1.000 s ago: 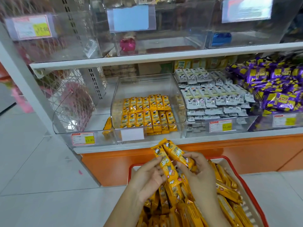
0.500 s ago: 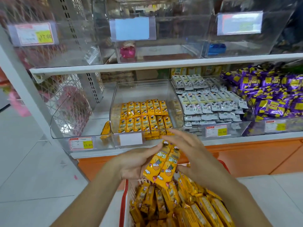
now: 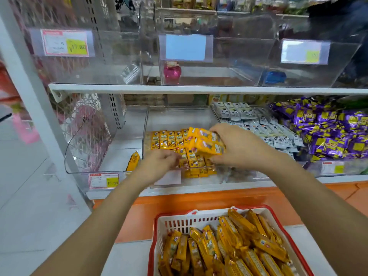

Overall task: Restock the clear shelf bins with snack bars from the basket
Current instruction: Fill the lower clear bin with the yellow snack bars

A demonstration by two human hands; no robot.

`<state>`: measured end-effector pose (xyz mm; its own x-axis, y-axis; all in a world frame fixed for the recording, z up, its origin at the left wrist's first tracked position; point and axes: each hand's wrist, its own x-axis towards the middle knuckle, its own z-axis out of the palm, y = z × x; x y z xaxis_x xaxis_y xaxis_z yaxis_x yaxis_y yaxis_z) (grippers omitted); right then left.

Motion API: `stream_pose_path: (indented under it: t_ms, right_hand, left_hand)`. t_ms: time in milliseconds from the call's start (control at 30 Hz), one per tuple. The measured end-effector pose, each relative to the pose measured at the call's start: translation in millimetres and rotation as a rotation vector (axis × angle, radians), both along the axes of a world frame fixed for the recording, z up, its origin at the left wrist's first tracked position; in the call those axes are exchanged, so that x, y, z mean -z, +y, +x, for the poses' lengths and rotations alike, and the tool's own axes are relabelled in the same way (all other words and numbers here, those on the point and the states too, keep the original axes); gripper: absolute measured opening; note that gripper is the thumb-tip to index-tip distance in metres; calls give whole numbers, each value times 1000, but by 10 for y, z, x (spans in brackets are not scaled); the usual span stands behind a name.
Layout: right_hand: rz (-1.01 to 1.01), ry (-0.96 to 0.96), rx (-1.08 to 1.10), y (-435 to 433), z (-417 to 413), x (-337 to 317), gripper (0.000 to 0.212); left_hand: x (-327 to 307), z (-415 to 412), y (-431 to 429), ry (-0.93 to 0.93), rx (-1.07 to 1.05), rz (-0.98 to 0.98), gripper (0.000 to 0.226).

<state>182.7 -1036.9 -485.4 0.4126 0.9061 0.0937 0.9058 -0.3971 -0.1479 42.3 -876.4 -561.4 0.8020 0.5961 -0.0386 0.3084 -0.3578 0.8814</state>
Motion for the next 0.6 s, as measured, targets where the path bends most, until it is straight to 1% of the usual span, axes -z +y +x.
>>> stream_pose_path:
  t_ms: [33,67,100,167,200,267,333,400,500,533,600]
  right_hand:
    - [-27,-37,74,137,29,14,58]
    - [-77,-78,140,289,58,41,60]
    - [-146,-101,198,436,86,84,64]
    - [-316,-108,286,712,134,195,69]
    - [-390,-110,311,823,166,259,68]
    - [-530,-128,346,976,237,408,56]
    - [-597,-136,376,1052,272,522,46]
    - [-589,-146,428,1085,272,622,44]
    - [-510,-119,499,1098,235,847,35]
    - [-479,-115,495,1096,226,922,34]
    - [-427,-107,406,1087,256,1033,35]
  left_hand:
    - [50,-31,14,88,12,257,26]
    - [93,-57,-2,170,37,426,28]
    - [127,-80,-33,220,73,516,31]
    - [177,-100,-114,241,119,602,35]
    - [198,-100,-134,246,117,639,36]
    - [214,-108,-139,259,100,697,37]
    - [245,-120,-122,251,108,710,38]
    - [267,-133,-115,227,133,711,38]
    - [280,-137,-91,195,152,695,38]
    - [279,-137,-89,189,153,685,38]
    - [292,-132,-93,192,153,679,39]
